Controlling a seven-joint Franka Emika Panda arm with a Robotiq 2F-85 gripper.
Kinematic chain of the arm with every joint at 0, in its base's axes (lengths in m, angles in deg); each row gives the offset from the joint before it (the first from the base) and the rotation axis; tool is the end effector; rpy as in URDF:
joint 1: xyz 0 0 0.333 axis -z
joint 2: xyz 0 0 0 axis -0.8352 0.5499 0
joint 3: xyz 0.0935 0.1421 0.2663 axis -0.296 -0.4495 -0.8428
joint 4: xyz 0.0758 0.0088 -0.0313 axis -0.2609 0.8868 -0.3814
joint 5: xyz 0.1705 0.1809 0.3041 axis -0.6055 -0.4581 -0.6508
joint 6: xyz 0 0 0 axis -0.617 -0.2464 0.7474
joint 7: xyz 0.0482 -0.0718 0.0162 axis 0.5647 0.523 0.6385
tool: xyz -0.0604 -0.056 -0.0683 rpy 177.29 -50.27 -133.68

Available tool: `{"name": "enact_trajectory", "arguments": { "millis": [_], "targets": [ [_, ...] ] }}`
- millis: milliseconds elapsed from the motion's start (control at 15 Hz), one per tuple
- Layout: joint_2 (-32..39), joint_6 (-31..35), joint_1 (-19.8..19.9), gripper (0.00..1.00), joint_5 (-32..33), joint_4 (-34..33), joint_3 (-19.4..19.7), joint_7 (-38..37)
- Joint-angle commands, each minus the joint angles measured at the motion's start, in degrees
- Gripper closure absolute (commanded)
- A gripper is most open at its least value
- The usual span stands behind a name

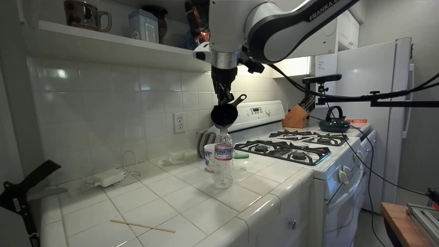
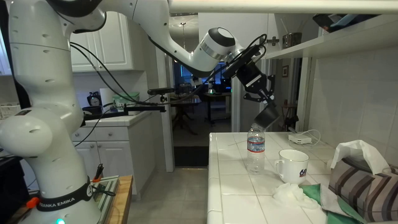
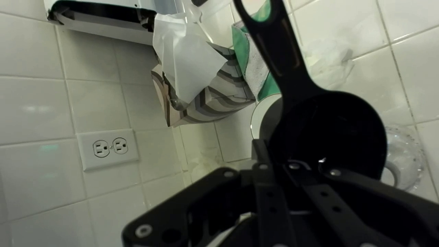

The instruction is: Pour the contents in the black pot inside the water bottle

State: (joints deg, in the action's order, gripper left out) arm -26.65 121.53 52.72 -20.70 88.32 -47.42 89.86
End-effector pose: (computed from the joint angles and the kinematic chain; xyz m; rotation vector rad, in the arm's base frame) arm 0.6081 0.0389 0.4721 2.1837 0.9826 0.1422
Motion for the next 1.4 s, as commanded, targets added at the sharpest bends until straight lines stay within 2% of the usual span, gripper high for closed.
{"name": "enact_trajectory", "arguments": {
  "millis": [0, 1333],
  "targets": [
    [-2.35, 0.7, -0.11, 0.99, 3.18, 2.49, -0.24, -2.56],
    [-3.57, 0.41, -0.54, 0.99, 12.05, 4.06, -1.11, -9.18]
  ]
}}
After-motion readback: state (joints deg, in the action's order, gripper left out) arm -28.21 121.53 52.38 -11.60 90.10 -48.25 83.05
